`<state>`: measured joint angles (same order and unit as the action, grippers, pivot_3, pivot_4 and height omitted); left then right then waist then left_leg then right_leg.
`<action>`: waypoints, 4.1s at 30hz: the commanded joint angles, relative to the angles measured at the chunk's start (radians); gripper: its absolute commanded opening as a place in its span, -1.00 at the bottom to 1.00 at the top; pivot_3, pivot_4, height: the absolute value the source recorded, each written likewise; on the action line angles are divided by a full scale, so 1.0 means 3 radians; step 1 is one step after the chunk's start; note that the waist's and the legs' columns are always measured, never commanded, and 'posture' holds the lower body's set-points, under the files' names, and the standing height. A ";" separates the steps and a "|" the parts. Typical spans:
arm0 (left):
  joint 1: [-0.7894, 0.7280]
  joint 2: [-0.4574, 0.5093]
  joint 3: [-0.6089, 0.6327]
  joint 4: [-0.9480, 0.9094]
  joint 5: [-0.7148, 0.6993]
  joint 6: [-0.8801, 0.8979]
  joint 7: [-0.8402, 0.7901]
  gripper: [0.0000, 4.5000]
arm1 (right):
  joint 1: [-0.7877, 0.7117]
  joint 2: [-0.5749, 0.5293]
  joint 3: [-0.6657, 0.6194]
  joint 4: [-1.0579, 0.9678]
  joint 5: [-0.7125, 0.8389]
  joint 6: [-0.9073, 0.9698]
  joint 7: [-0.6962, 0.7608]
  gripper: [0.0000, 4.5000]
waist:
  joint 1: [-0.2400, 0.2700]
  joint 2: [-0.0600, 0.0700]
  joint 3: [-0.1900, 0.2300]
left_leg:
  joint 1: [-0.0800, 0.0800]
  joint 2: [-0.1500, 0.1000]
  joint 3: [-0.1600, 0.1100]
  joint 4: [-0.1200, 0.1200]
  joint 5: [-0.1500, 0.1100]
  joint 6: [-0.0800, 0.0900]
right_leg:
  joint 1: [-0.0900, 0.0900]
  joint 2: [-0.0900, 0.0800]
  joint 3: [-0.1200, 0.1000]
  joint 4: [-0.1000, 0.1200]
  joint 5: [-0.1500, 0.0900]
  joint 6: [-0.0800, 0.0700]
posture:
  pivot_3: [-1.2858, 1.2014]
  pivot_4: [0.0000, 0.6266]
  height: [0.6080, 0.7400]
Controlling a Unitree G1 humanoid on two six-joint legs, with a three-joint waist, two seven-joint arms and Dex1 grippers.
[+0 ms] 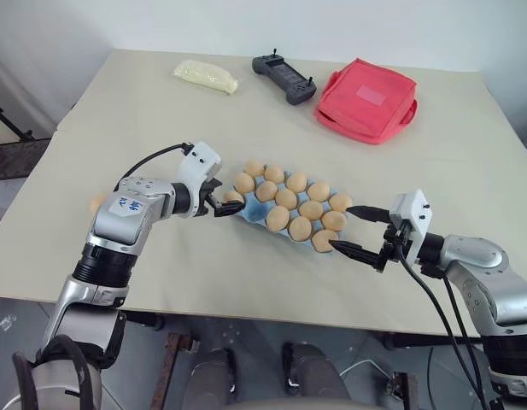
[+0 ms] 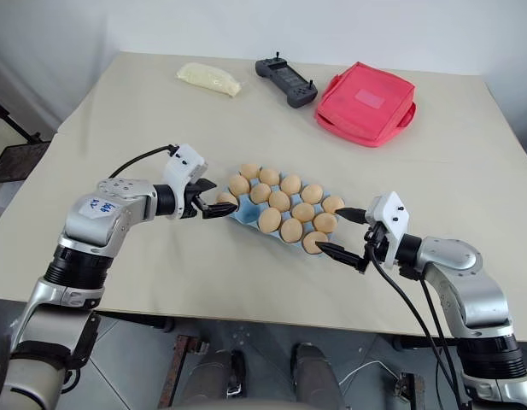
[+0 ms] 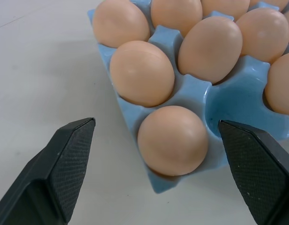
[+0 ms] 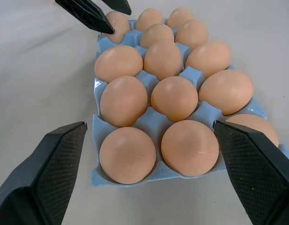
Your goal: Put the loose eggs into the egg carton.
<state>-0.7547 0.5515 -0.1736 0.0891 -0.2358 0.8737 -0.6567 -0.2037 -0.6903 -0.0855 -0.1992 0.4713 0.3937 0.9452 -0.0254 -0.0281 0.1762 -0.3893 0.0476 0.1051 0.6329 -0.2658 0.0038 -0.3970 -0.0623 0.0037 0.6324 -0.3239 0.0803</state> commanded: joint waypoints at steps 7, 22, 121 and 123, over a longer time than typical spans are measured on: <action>-0.0058 -0.0054 0.0040 -0.0007 0.0068 -0.0079 -0.0005 -0.18 | -0.0005 0.0017 -0.0048 -0.0131 0.0044 -0.0007 -0.0036 1.00 | 0.0000 0.0000 0.0000 | 0.0000 -0.0001 0.0000 0.0001 0.0000 0.0000 | 0.0000 0.0000 0.0000 0.0001 0.0000 0.0000 | 0.03 -0.52 1.00; -0.0069 -0.0183 0.0576 -0.0358 -0.0341 0.0241 0.0072 -0.58 | -0.0016 0.0015 -0.0046 -0.0130 0.0047 -0.0003 -0.0036 1.00 | 0.0001 0.0000 0.0000 | 0.0000 0.0000 0.0000 0.0005 0.0000 0.0000 | 0.0000 0.0000 0.0000 0.0008 0.0000 0.0000 | 0.03 -0.52 1.00; 0.0854 0.0185 0.1858 0.0009 -0.0025 0.0198 0.1724 0.14 | -0.0501 0.0084 0.0086 0.0420 -0.0097 -0.0275 0.0540 1.00 | -0.0005 -0.0004 0.0013 | 0.0001 0.0002 0.0003 -0.0009 -0.0007 -0.0016 | -0.0004 -0.0031 -0.0058 -0.0005 -0.0001 -0.0002 | 0.03 -0.52 1.00; 0.0786 0.0197 0.1821 -0.0008 -0.0029 0.0185 0.1703 -0.13 | -0.0481 0.0078 0.0079 0.0401 -0.0092 -0.0269 0.0518 1.00 | -0.0003 -0.0005 0.0013 | 0.0001 0.0001 0.0003 -0.0008 -0.0008 -0.0013 | -0.0004 -0.0034 -0.0065 -0.0005 -0.0001 -0.0002 | 0.03 -0.52 1.00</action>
<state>-0.4857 0.5905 0.3723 0.1216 -0.2482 0.9378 -0.1370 -0.3505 -0.6532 -0.0255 -0.0406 0.4215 0.3117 1.1072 -0.0262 -0.0295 0.1801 -0.3891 0.0476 0.1060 0.6307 -0.2681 0.0003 -0.3980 -0.0733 -0.0166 0.6309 -0.3242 0.0797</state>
